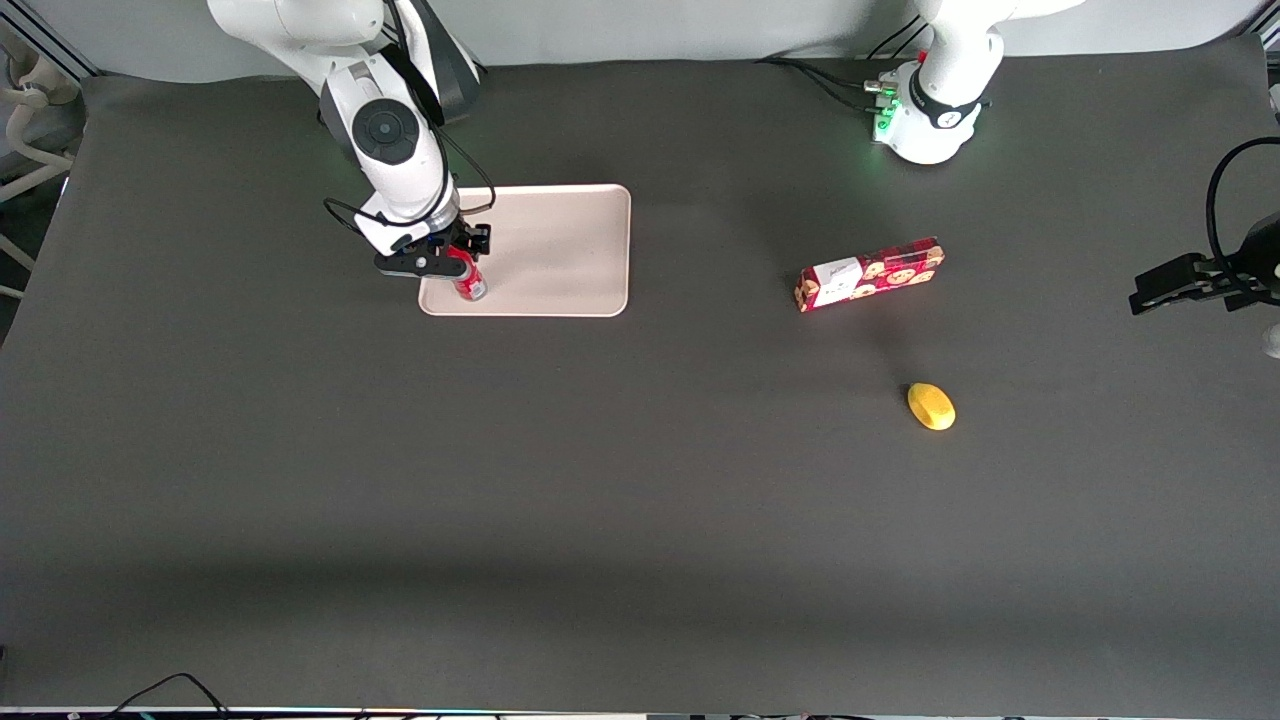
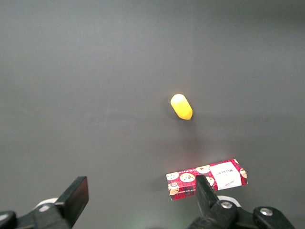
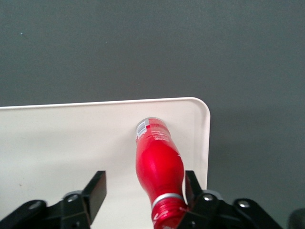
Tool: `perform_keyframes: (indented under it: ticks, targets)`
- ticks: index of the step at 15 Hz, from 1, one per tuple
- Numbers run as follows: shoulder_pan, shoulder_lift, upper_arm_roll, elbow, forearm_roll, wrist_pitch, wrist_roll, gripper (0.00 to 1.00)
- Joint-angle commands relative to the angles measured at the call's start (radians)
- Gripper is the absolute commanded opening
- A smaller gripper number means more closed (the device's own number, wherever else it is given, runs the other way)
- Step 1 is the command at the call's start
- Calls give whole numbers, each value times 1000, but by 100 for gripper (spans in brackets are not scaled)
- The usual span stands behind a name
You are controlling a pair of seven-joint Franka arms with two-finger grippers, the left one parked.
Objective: Place coke bottle on tray
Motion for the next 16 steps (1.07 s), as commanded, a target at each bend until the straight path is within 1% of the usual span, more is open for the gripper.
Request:
perform_keyframes:
  ticks: [1, 4, 6, 8, 9, 10, 12, 14, 16]
  targets:
    - [8, -34, 1, -8, 18, 8, -12, 100]
    - [8, -34, -31, 53, 18, -13, -10, 100]
    - [8, -34, -101, 123, 12, -17, -24, 100]
    - [-1, -25, -144, 196, 7, -15, -28, 100]
    - [-6, -19, -164, 234, -2, -15, -31, 100]
    - [-9, -16, -192, 274, -25, -24, -51, 100]
    - [-10, -10, -244, 358, -75, -102, -114, 100]
    - [-10, -2, -334, 449, -77, -197, -227, 100]
    - [-10, 3, -402, 530, -79, -300, -342, 100]
